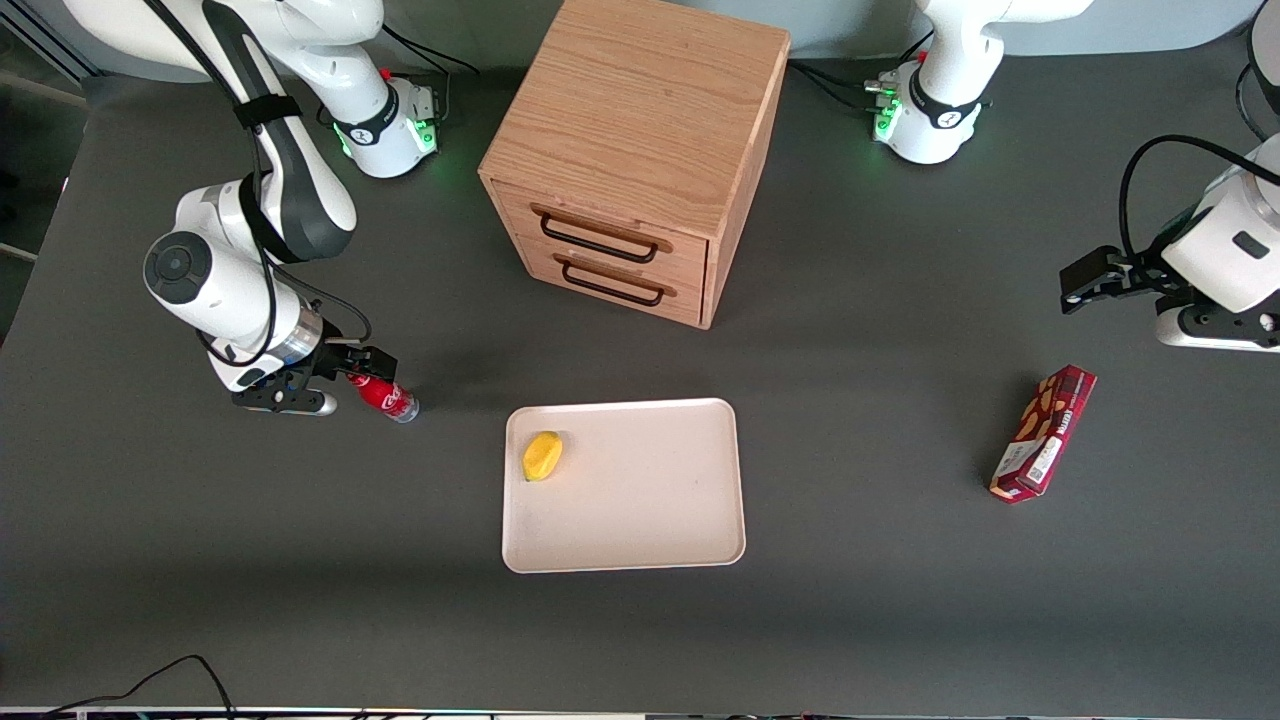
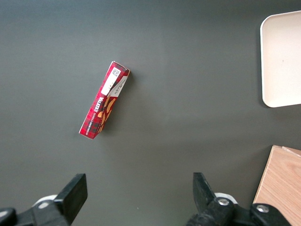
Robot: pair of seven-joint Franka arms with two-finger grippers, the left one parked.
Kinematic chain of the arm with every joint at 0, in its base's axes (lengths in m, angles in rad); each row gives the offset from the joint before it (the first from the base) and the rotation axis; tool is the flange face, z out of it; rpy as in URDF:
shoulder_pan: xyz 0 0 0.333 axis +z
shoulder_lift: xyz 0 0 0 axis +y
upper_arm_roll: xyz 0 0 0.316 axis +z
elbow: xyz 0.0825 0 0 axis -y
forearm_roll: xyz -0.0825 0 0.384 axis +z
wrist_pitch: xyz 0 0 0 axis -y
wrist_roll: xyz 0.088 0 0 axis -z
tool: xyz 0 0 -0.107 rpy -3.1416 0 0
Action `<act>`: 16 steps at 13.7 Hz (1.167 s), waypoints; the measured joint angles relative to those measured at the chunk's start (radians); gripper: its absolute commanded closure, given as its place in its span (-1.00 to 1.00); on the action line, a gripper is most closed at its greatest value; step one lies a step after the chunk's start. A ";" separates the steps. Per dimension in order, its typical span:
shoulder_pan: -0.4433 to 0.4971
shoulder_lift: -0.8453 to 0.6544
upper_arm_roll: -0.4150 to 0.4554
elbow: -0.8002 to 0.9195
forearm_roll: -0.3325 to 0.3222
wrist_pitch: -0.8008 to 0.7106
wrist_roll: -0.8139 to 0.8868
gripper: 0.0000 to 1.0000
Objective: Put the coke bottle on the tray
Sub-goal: 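Lower the right gripper around the bottle cap and close it, then lift the bottle and carry it over the cream tray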
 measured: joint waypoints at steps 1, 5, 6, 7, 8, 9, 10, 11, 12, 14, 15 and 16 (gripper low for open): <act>0.000 0.000 0.000 0.000 0.000 0.000 0.000 -0.42; 0.000 0.000 0.000 0.000 0.000 0.000 0.000 0.46; 0.000 0.000 0.000 0.000 0.000 0.000 0.000 0.86; 0.000 0.000 0.000 -0.001 0.000 0.000 0.000 1.00; -0.001 -0.001 0.000 0.000 0.000 0.000 0.000 1.00; -0.001 -0.001 0.000 0.000 0.000 0.000 0.000 1.00; -0.001 -0.002 0.000 0.000 0.000 0.000 0.000 1.00; -0.001 -0.006 0.002 0.005 0.000 -0.002 0.000 1.00; -0.001 -0.016 0.008 0.021 0.000 -0.021 0.000 1.00; -0.001 -0.056 0.028 0.120 0.001 -0.167 0.007 1.00; -0.001 -0.080 0.041 0.208 0.002 -0.274 0.021 1.00; 0.000 -0.096 0.058 0.304 0.003 -0.365 0.042 1.00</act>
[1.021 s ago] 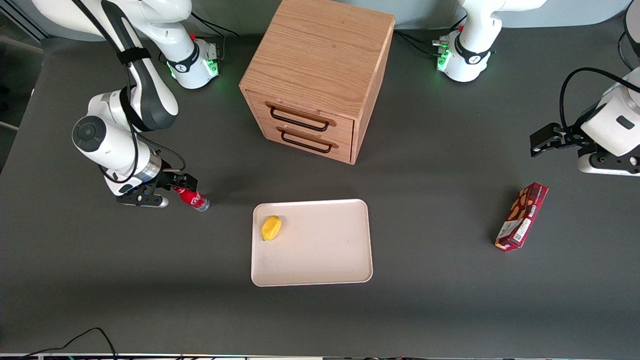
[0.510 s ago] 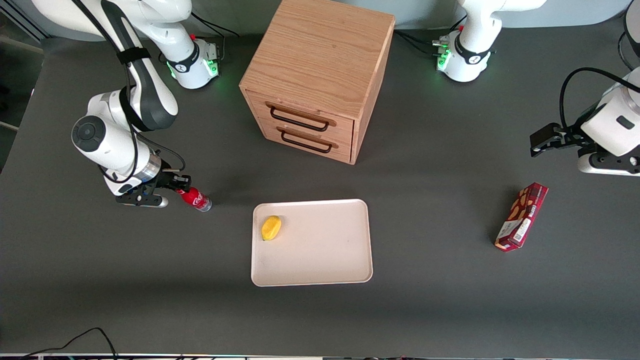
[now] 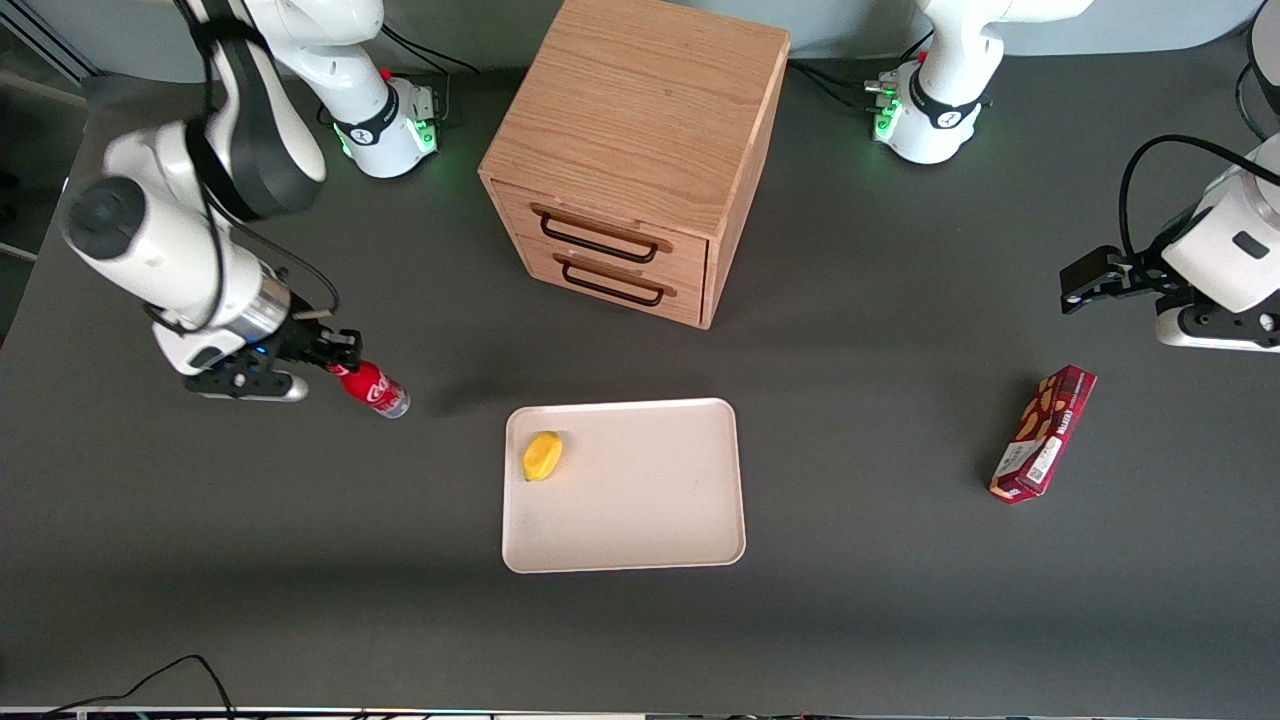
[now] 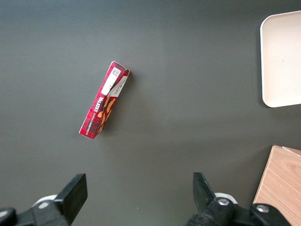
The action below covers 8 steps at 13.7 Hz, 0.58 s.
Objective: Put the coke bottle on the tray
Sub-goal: 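Lift the bottle and carry it over the cream tray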
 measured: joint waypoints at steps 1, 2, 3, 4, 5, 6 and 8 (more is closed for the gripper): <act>0.001 -0.006 0.020 0.087 0.001 -0.060 0.022 1.00; 0.004 0.000 0.043 0.161 0.002 -0.091 0.050 1.00; 0.014 0.021 0.065 0.219 0.002 -0.099 0.083 1.00; 0.035 0.061 0.077 0.270 0.002 -0.102 0.121 1.00; 0.067 0.120 0.080 0.322 -0.002 -0.101 0.159 1.00; 0.096 0.189 0.080 0.371 -0.014 -0.097 0.190 1.00; 0.128 0.338 0.080 0.461 -0.048 -0.055 0.227 1.00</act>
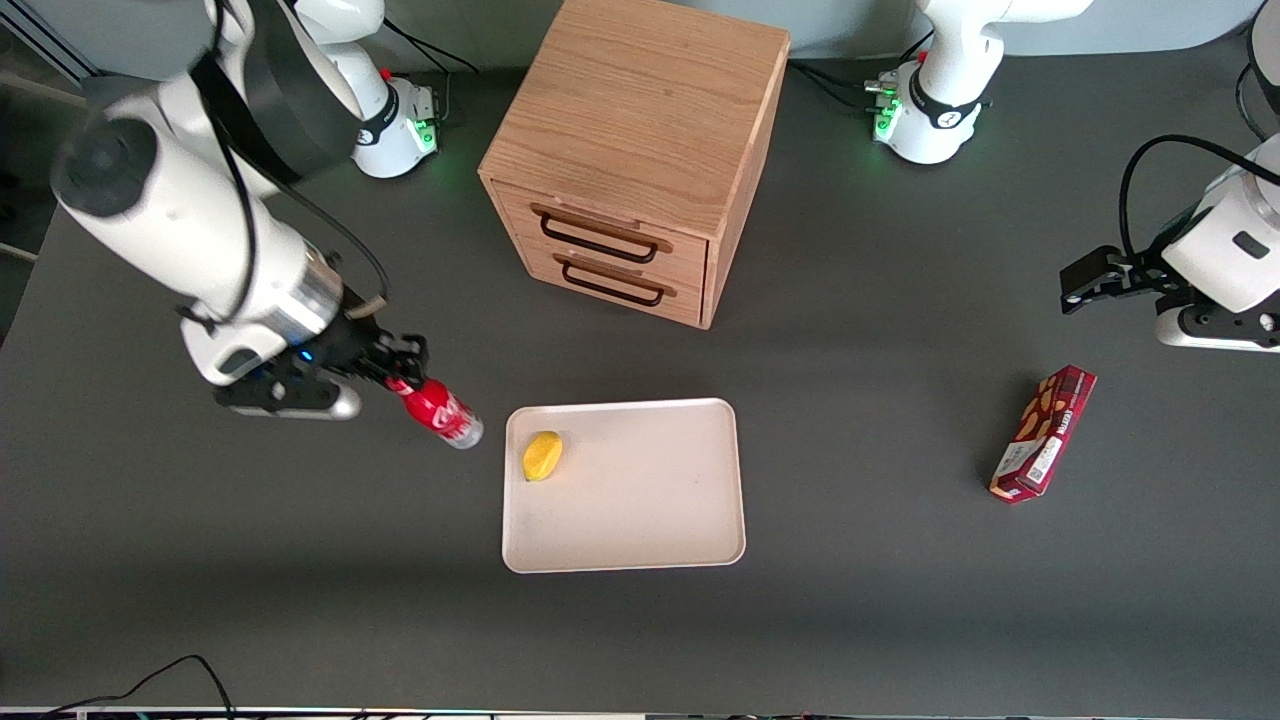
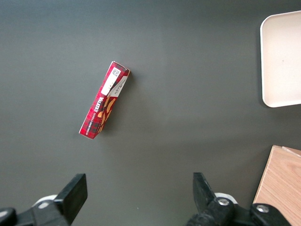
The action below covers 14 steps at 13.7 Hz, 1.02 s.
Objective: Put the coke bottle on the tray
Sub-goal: 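Lift the bottle and carry it over the cream tray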
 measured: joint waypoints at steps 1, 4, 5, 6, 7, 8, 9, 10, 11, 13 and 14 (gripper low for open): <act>0.002 0.064 -0.001 0.027 -0.009 0.050 0.003 1.00; 0.003 0.196 -0.006 0.063 -0.018 0.188 0.003 1.00; 0.008 0.225 -0.006 0.067 -0.023 0.236 0.003 1.00; 0.016 0.250 -0.006 0.071 -0.037 0.281 0.003 1.00; 0.024 0.274 -0.006 0.073 -0.050 0.322 0.004 1.00; 0.030 0.296 -0.006 0.074 -0.060 0.357 0.005 1.00; 0.032 0.318 -0.006 0.074 -0.071 0.388 0.005 1.00; 0.032 0.338 -0.007 0.075 -0.082 0.413 0.006 1.00; 0.032 0.355 -0.009 0.075 -0.086 0.427 0.008 1.00; 0.032 0.375 -0.013 0.076 -0.087 0.436 0.018 1.00; 0.032 0.379 -0.013 0.076 -0.087 0.437 0.022 1.00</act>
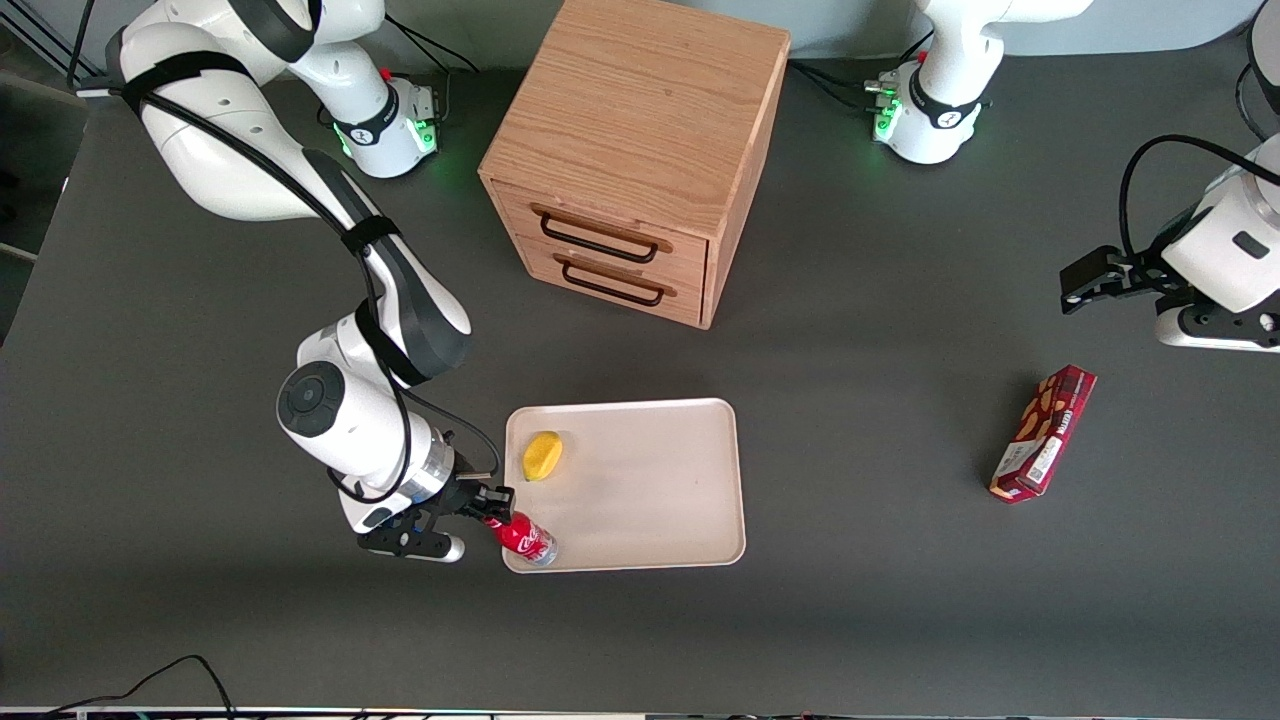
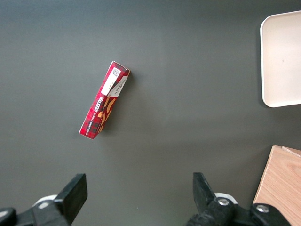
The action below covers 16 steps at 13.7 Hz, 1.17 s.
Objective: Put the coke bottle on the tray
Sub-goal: 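Lift the bottle and carry it over the cream tray, then lower the bottle onto the tray corner and open the right gripper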
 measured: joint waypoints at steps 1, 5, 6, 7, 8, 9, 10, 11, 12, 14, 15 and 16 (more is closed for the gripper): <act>0.000 0.000 0.000 0.000 0.000 0.000 0.008 1.00; 0.000 0.000 0.000 0.000 0.000 0.000 0.035 1.00; 0.000 0.000 0.000 -0.001 0.000 0.000 0.038 1.00; 0.000 0.000 0.000 -0.001 0.000 0.000 0.042 0.49; 0.000 0.000 0.000 -0.001 0.000 0.000 0.046 -0.21; 0.000 0.000 0.000 -0.001 0.000 0.000 0.046 -0.99; 0.000 0.000 0.000 -0.001 0.000 0.000 0.047 -1.00; 0.001 0.000 0.001 -0.001 -0.001 0.000 0.047 -1.00; 0.001 -0.001 0.001 0.001 -0.003 0.001 0.047 -1.00; 0.001 -0.012 0.002 0.018 -0.006 0.006 0.047 -1.00; 0.002 -0.025 0.004 0.036 -0.007 0.008 0.047 -1.00; 0.002 -0.046 0.006 0.056 -0.008 0.008 0.047 -1.00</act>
